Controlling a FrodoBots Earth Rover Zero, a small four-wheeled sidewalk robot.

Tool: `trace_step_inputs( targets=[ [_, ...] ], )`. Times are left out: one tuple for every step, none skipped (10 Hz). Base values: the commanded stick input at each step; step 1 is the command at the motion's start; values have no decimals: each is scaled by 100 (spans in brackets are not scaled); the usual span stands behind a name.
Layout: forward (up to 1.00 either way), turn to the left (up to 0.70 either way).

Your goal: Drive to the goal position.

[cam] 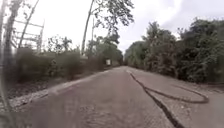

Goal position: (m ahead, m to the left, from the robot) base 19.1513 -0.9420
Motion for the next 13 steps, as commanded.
trace_step_inputs(
  targets=[
    [70, 0],
    [70, 0],
    [70, 0],
    [70, 0],
    [70, 0],
    [70, 0],
    [70, 0],
    [70, 0],
    [70, 0],
    [70, 0],
    [70, 0],
    [70, 0],
    [70, 0]
  ],
)
